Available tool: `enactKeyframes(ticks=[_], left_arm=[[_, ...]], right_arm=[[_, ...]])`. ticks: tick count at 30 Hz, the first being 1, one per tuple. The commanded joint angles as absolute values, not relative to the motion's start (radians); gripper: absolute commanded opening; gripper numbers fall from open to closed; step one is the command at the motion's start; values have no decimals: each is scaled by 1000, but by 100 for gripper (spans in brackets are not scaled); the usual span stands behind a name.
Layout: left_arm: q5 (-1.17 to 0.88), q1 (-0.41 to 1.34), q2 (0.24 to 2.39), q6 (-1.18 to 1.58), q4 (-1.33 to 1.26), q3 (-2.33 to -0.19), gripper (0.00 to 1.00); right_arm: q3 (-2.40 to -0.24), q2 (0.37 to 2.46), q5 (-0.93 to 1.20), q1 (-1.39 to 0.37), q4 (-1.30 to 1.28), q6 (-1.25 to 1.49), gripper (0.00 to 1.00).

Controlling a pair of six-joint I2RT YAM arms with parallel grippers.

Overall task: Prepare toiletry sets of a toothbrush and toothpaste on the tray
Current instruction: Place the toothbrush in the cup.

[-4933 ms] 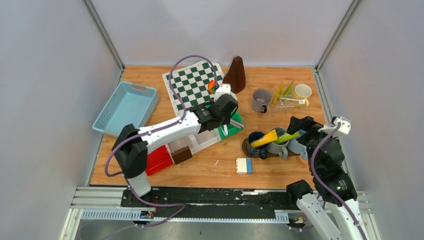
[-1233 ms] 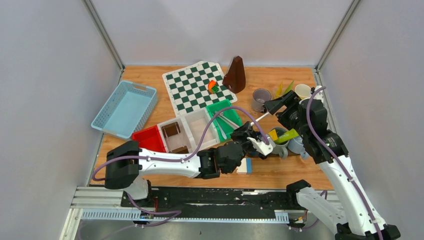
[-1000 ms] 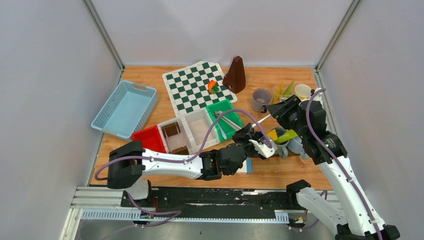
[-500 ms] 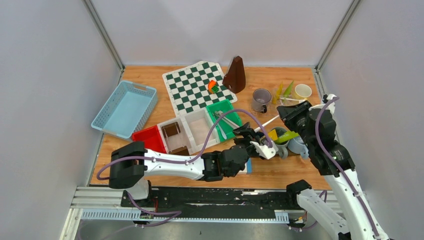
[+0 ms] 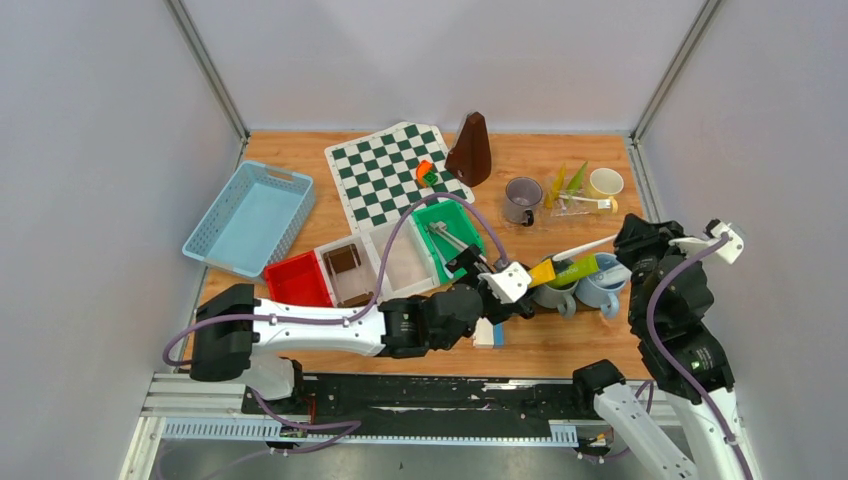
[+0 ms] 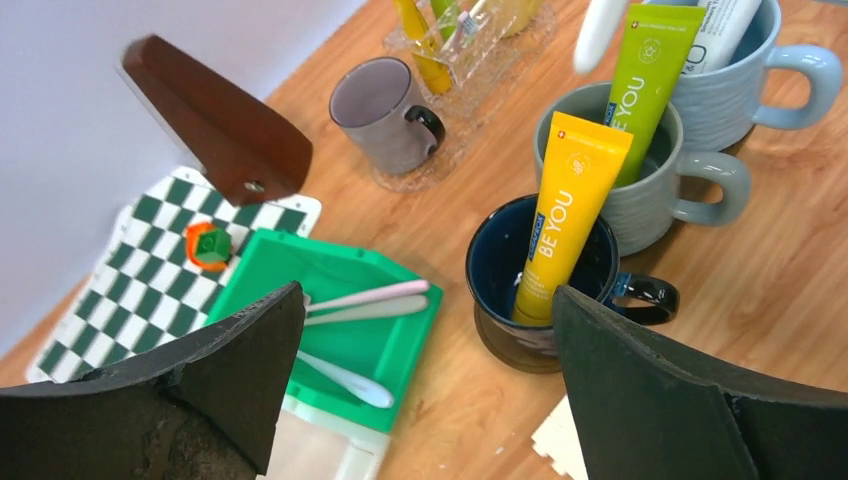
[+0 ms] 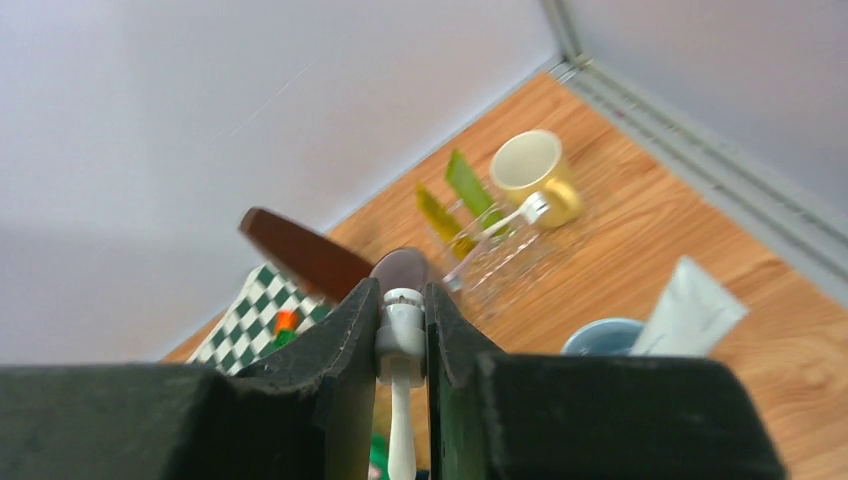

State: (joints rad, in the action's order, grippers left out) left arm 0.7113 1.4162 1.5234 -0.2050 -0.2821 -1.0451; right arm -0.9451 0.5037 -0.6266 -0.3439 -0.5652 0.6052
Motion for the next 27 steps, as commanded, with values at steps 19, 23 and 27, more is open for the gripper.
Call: enactKeyframes(ticks=[19, 23, 27], left_arm=[[594, 1191, 1235, 404, 95, -927, 100], [587, 1177, 1198, 424, 103, -896, 100], [583, 1169, 1173, 442, 94, -868, 100]], right_arm=[[-838, 580, -1117, -262, -443, 383, 0], [-817, 625, -1027, -157, -433, 452, 0], [-800, 668, -924, -70, -423, 528, 0]])
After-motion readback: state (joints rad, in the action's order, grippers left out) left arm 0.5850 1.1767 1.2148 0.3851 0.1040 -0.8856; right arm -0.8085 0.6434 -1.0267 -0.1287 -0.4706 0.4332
